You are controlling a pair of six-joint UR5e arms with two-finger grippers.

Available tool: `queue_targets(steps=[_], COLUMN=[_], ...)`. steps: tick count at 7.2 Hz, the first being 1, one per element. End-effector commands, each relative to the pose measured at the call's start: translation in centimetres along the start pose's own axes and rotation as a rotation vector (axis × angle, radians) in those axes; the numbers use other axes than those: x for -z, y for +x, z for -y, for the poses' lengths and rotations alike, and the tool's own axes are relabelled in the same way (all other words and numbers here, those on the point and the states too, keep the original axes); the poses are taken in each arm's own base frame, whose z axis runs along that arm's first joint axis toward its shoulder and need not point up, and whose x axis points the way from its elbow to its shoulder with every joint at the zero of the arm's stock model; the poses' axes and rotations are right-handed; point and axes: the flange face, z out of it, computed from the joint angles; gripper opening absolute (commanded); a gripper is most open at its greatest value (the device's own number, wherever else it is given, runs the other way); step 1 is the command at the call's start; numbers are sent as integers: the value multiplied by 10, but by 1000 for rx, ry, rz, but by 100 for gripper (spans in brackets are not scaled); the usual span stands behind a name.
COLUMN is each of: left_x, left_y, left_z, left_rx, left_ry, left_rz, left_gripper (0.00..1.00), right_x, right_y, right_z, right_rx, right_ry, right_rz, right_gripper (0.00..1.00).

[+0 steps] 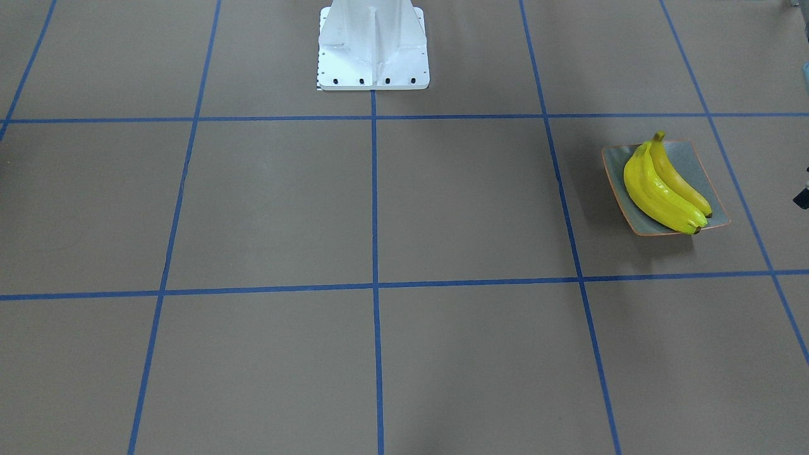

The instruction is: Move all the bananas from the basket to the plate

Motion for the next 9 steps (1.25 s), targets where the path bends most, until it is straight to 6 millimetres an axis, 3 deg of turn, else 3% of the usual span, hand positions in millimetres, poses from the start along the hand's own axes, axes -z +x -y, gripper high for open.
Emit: queue_targets(steps=[1, 2, 3, 5, 7, 9], left_x=[10, 13, 12, -11, -40, -56], left_y=[15, 27, 40, 90, 148, 211], left_z=[-6, -5, -1, 15, 35, 59], left_rx=[37, 89, 155, 227, 286, 351], left_ry=[-14, -14, -14, -40, -72, -94], left_rz=[5, -1, -17, -63, -110, -167], left_gripper=[99, 99, 99, 99, 99, 99], right_x=[70, 96, 117, 111, 111, 112], right_y=[-6, -15, -33, -80, -141, -235], right_z=[46, 68, 103, 183, 254, 335], right_rx=[-29, -109, -220, -307, -372, -385], right_ry=[11, 11, 35, 51, 92, 117], right_rz=[10, 12, -19, 5, 77, 197], right_gripper=[0, 0, 0, 0, 0, 0])
